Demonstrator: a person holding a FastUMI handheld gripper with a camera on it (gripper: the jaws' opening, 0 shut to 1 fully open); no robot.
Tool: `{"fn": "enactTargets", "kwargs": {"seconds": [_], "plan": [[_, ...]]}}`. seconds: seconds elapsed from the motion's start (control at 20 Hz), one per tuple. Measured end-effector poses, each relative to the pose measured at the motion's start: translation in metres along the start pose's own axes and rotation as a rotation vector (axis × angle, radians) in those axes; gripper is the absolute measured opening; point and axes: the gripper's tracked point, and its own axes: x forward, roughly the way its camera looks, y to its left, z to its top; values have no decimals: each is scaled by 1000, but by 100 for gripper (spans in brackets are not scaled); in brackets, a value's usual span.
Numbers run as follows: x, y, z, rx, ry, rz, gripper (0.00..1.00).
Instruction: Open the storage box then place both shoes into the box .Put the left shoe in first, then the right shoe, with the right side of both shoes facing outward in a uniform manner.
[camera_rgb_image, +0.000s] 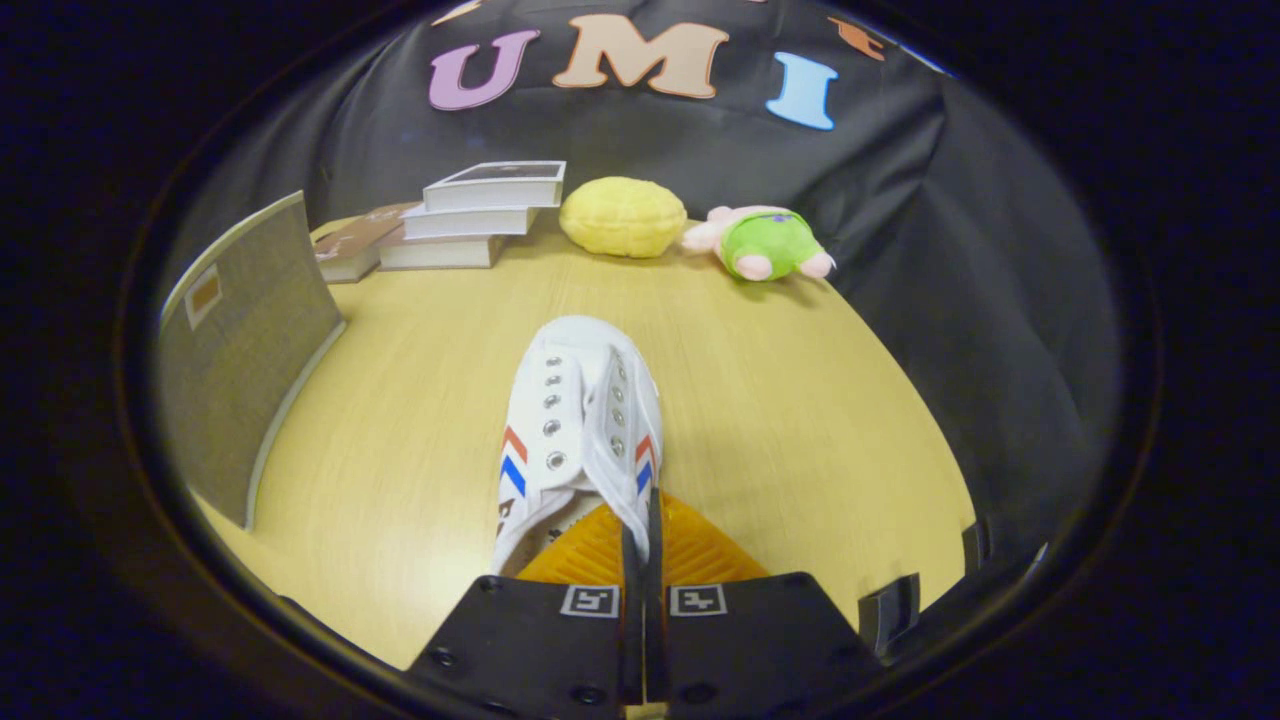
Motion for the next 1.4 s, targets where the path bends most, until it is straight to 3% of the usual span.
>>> {"fn": "enactTargets", "kwargs": {"seconds": [0.4, 0.7, 1.0, 1.4], "plan": [[4, -2, 9, 284, -54, 113, 4], [-3, 6, 10, 410, -92, 196, 3], [-36, 48, 39, 607, -82, 410, 3], [-131, 109, 84, 586, -79, 628, 3]]}}
